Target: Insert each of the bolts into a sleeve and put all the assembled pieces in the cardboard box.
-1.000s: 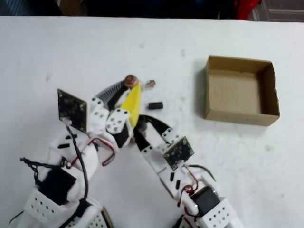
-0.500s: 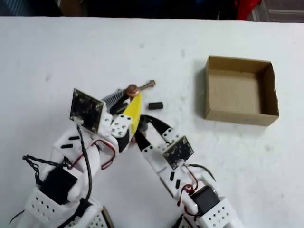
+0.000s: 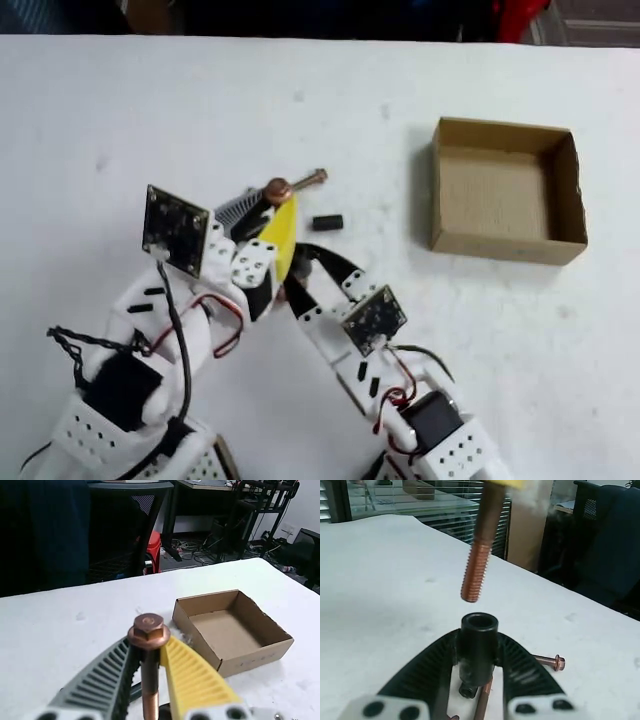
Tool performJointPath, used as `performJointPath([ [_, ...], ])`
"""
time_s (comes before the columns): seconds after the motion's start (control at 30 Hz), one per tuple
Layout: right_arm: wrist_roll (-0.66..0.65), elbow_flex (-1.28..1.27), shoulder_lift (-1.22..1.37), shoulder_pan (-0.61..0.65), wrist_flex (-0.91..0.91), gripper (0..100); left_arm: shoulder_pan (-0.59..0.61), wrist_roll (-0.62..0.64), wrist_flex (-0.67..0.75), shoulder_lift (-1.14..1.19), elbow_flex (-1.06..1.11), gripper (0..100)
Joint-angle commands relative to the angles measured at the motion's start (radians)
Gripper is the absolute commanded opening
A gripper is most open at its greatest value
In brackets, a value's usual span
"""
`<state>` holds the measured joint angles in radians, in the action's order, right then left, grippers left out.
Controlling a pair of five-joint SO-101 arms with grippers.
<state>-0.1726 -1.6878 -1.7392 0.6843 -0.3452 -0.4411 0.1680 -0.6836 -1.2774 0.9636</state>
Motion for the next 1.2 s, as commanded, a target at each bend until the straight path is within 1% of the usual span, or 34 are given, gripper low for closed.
performJointPath([
  [0.0, -0.008, -0.006, -0.007, -0.01, -0.002, 1.7, -0.013, 0.009, 0.002, -0.031, -0.008, 2],
  [0.33, -0.005, -0.006, -0.005, -0.012, -0.002, 1.7, -0.013, 0.017, 0.003, -0.031, -0.006, 2],
  [0.37, -0.003, -0.006, -0.005, -0.01, -0.002, 1.7, -0.013, 0.025, 0.003, -0.031, -0.008, 2],
  [0.47, -0.003, -0.006, -0.005, -0.01, -0.002, 1.7, -0.013, 0.106, 0.003, -0.031, -0.008, 2],
  [0.53, -0.003, -0.006, -0.005, -0.008, -0.002, 1.7, -0.01, 0.12, 0.009, -0.031, -0.008, 2],
  [0.63, -0.002, -0.006, -0.005, -0.008, -0.002, 1.7, -0.004, 0.114, 0.072, -0.031, 0.021, 2],
  [0.8, -0.002, -0.006, -0.005, -0.008, -0.002, 1.7, -0.012, 0.115, 0.213, -0.031, 0.141, 2],
  [0.87, -0.002, -0.006, -0.005, -0.008, -0.002, 1.7, -0.012, 0.115, 0.235, -0.031, 0.16, 2],
  [1.03, -0.002, -0.006, -0.012, -0.013, -0.002, 1.7, -0.013, 0.121, 0.23, -0.031, 0.167, 2],
  [1.13, 0.002, -0.006, -0.012, -0.013, -0.002, 1.7, -0.019, 0.121, 0.187, -0.031, 0.166, 2],
  [1.17, 0.023, -0.006, -0.012, -0.013, -0.002, 1.7, -0.03, 0.121, 0.175, -0.031, 0.166, 2],
])
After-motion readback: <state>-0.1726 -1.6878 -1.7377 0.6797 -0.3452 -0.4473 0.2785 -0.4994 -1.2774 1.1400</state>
